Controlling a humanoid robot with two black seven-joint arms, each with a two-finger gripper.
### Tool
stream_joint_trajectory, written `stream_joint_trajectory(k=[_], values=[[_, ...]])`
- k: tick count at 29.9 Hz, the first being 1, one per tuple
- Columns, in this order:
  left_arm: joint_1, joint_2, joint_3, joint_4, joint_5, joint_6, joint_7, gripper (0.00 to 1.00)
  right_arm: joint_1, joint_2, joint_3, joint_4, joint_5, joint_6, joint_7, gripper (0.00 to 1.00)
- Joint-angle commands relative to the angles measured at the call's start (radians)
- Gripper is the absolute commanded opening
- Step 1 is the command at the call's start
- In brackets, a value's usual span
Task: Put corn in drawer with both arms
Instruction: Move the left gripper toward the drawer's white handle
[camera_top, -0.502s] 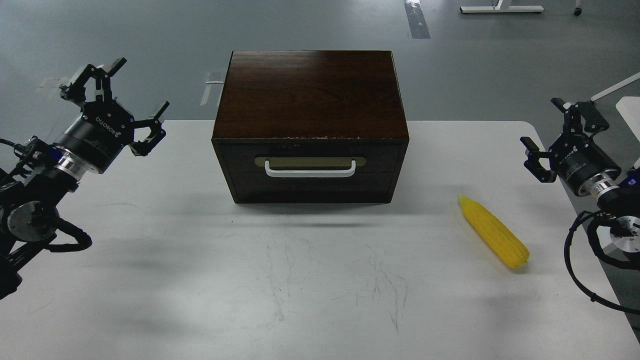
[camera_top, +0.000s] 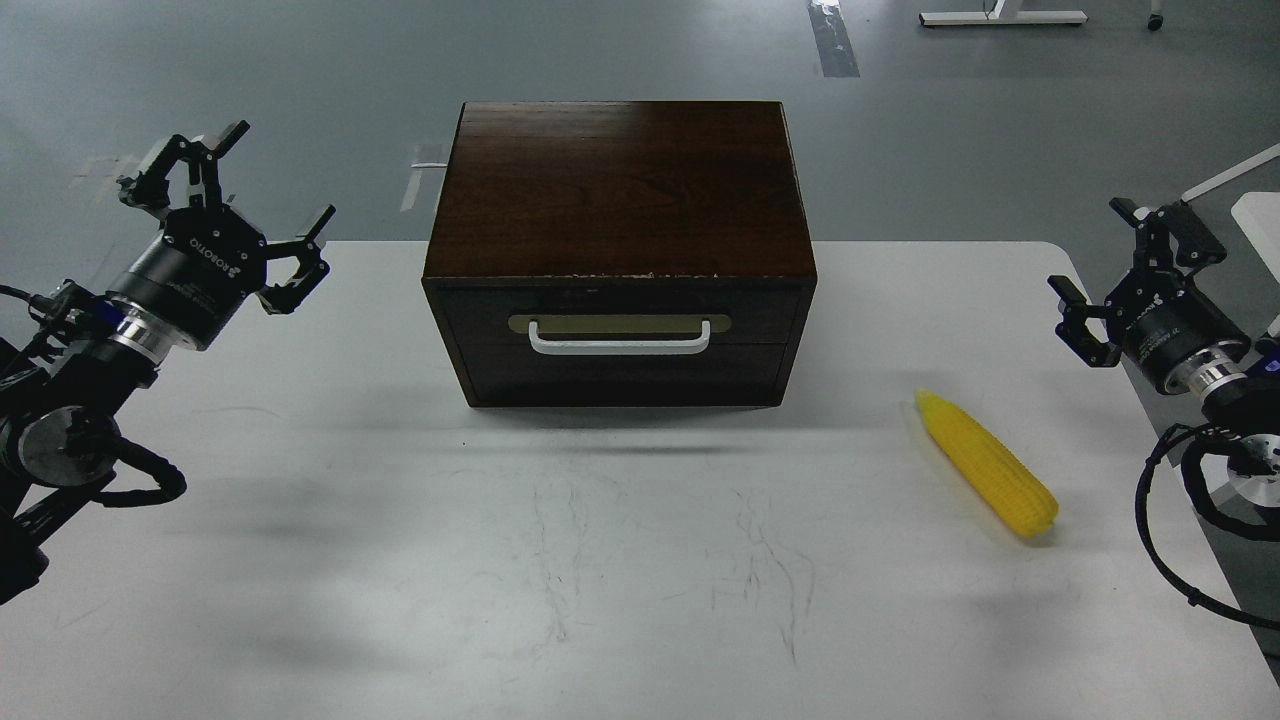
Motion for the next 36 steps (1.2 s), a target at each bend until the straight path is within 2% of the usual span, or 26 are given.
stream_joint_trajectory(k=[1,7,11,14,18,22,27,31,32,36], values=[[-0.018,0.034,-0.012,0.005,0.049,0.0,-0.003,0.98,0.002,0.0,0.0,-0.003,0.0,0.0,0.0,1.0],[-0.175,0.057,-0.036,-0.033,0.368,0.0,-0.01,0.98,0.006,-0.002,0.0,-0.003,0.0,0.0,0.0,1.0],[-0.313,0.054,-0.036,-0.162,0.547,0.0,-0.01,0.98,0.009,-0.002,0.0,-0.003,0.0,0.0,0.0,1.0],[-0.358,0.048,-0.033,-0.239,0.633,0.0,-0.01,0.98,0.009,-0.002,0.0,-0.003,0.0,0.0,0.0,1.0],[-0.455,-0.002,-0.027,-0.423,1.074,0.0,-0.01,0.98,0.006,-0.005,0.0,-0.003,0.0,0.0,0.0,1.0],[-0.491,-0.073,-0.023,-0.515,1.481,0.0,-0.01,0.98,0.002,-0.008,0.0,-0.003,0.0,0.0,0.0,1.0],[-0.527,-0.151,0.014,-0.521,1.826,0.0,-0.01,0.98,0.0,-0.008,0.0,-0.002,0.0,0.0,0.0,1.0],[-0.638,-0.202,0.181,-0.488,2.066,0.0,-0.01,0.98,0.0,-0.01,0.0,-0.002,0.0,0.0,0.0,1.0],[-0.639,-0.202,0.181,-0.488,2.066,0.0,-0.01,0.98,0.0,-0.01,0.0,-0.002,0.0,0.0,0.0,1.0],[-0.7,-0.245,0.361,-0.414,2.201,0.012,-0.01,0.98,-0.002,-0.01,0.0,-0.002,0.0,0.0,0.0,1.0]])
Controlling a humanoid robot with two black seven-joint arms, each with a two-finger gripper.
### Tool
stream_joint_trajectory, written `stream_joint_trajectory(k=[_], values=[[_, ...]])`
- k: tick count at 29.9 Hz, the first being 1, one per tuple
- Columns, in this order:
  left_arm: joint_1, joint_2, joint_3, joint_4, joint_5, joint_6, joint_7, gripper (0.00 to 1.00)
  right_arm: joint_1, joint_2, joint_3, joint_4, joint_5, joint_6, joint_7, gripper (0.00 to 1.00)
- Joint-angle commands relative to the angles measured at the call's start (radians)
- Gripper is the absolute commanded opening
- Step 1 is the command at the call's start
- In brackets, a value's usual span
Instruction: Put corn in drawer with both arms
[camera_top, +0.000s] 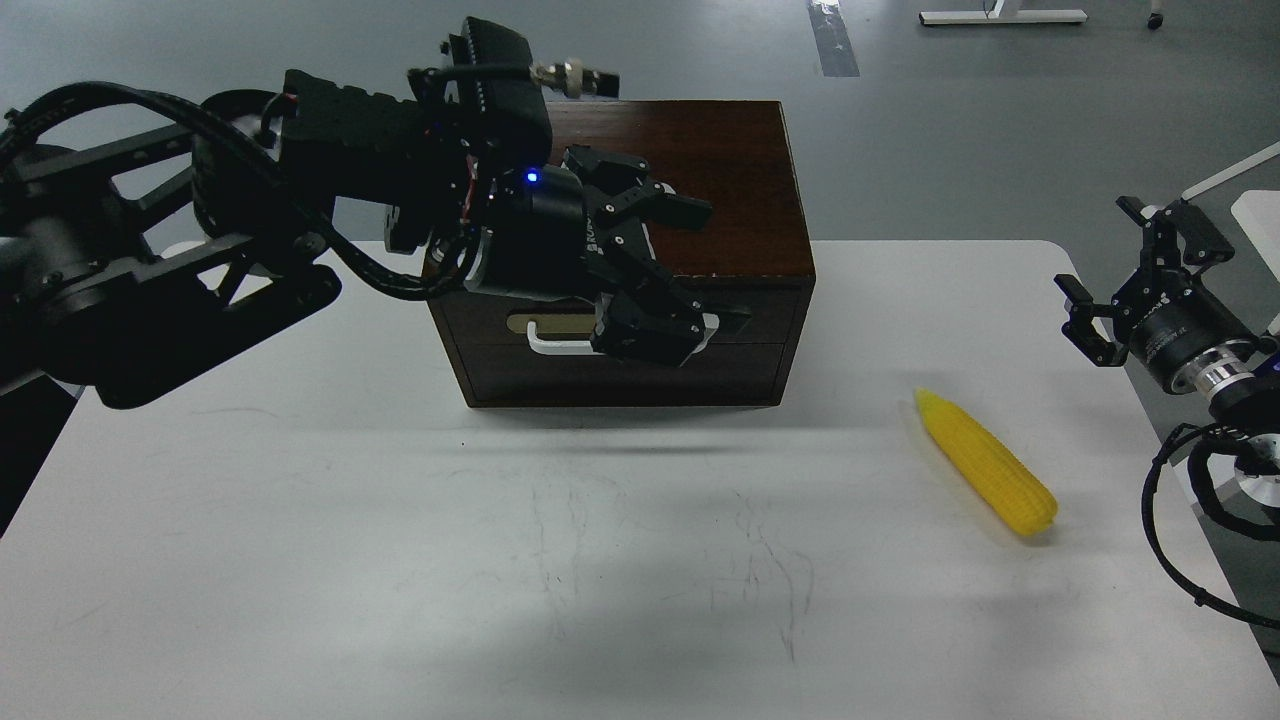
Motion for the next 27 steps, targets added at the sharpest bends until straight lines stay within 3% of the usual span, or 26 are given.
stream_joint_trajectory(k=[1,27], values=[[-0.041,-0.037,0.127,0.061,0.099,0.016,0.0,0.98,0.0,0.0,0.0,0.0,0.0,0.0,0.0,1.0],[0.011,-0.074,0.211,0.175,0.111,0.039,0.0,0.98,-0.002,-0.009,0.002,0.0,0.0,0.0,0.0,1.0]])
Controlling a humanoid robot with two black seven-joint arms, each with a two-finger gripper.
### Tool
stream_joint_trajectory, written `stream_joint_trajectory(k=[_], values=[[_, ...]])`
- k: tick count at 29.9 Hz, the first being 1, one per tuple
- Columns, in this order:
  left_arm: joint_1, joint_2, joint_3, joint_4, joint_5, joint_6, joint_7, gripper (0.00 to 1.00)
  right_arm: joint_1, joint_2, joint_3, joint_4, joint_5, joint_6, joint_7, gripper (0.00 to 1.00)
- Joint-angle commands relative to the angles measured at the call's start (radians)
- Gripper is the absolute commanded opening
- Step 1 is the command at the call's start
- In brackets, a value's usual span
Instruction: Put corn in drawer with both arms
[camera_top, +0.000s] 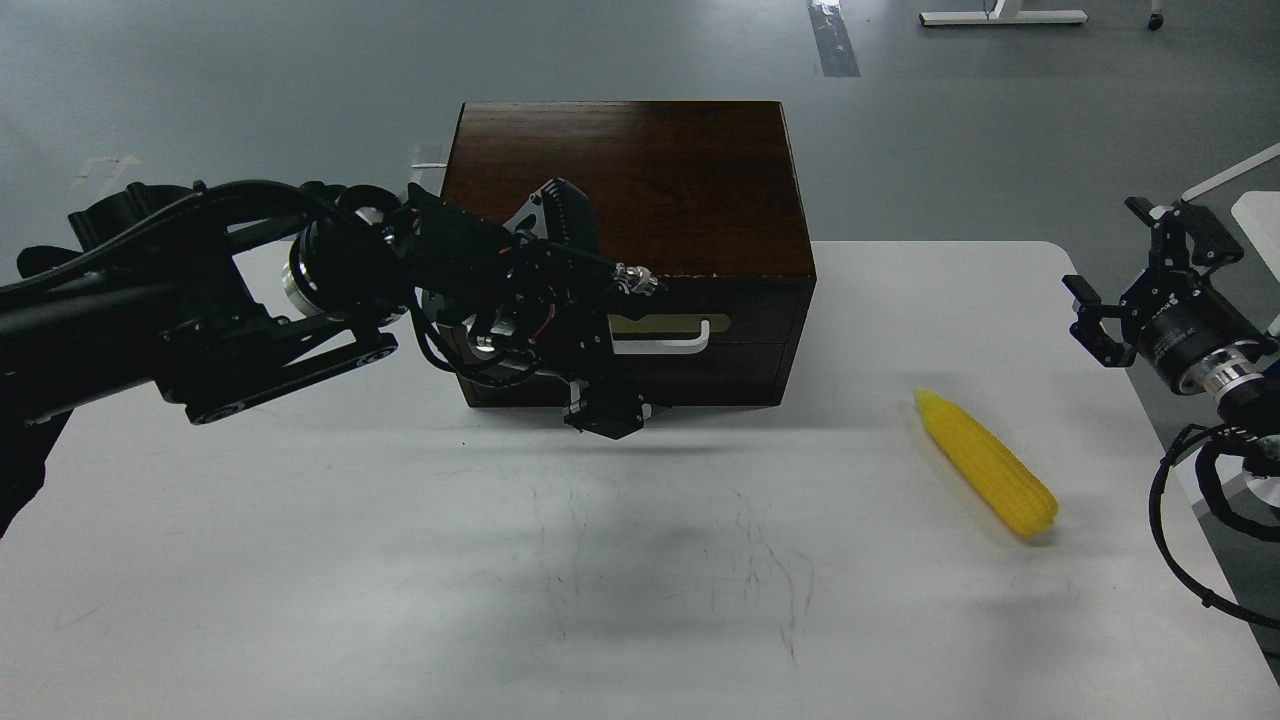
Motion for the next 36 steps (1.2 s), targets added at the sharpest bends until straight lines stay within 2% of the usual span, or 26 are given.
stream_joint_trajectory(k=[1,16,36], values=[[0.014,0.004,0.0,0.002,0.0,0.0,0.0,0.98,0.0,0.0,0.0,0.0,0.0,0.0,0.0,1.0],[0.03,-0.002,0.032,0.048,0.0,0.0,0.0,0.98,0.0,0.0,0.0,0.003,0.0,0.0,0.0,1.0],[0.026,-0.008,0.083,0.036,0.0,0.0,0.0,0.98,0.0,-0.002,0.003,-0.002,0.0,0.0,0.0,1.0]])
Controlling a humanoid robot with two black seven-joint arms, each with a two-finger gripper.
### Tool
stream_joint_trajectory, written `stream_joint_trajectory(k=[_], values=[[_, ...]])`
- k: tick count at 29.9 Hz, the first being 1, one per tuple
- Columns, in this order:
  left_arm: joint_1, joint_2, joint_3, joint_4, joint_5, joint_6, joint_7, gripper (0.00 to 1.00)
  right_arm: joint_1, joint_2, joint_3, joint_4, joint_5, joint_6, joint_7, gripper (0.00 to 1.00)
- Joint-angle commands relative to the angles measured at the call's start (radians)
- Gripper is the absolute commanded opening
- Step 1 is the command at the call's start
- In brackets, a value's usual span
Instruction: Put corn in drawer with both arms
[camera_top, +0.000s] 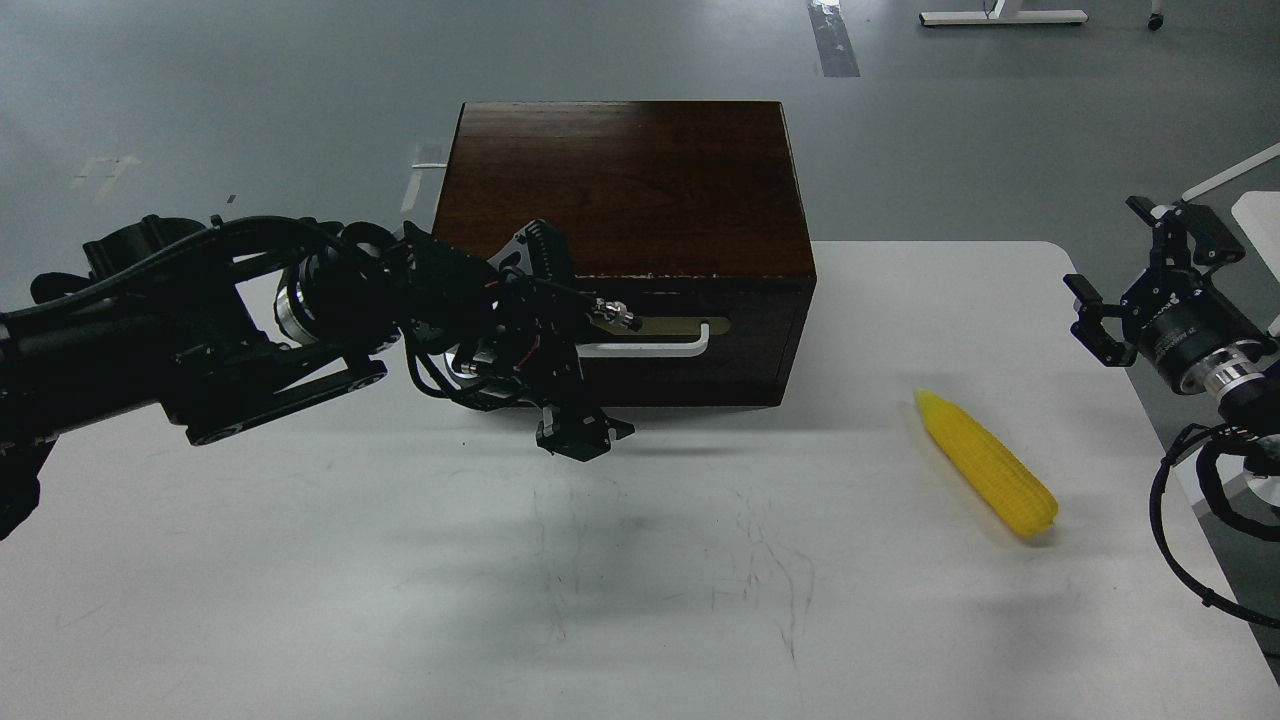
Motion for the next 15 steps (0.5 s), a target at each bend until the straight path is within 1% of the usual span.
stream_joint_trajectory(k=[1,5,9,12,15], values=[[-0.004,-0.002,0.003,-0.015,0.0,-0.001,0.0,0.98,0.0,-0.001,0.0,-0.001,0.0,0.0,0.0,1.0],[-0.006,-0.001,0.003,-0.049,0.0,-0.001,0.0,0.98,-0.001,-0.006,-0.001,-0.001,0.0,0.0,0.0,1.0],[-0.003,0.012,0.009,-0.113,0.0,-0.002,0.0,0.98,-0.001,-0.006,-0.001,-0.001,0.0,0.0,0.0,1.0],[-0.012,0.015,0.058,-0.141,0.0,-0.002,0.0,0.98,-0.001,-0.006,-0.001,-0.001,0.0,0.0,0.0,1.0],[-0.013,0.016,0.072,-0.167,0.0,-0.004,0.0,0.98,-0.001,-0.006,0.0,-0.001,0.0,0.0,0.0,1.0]])
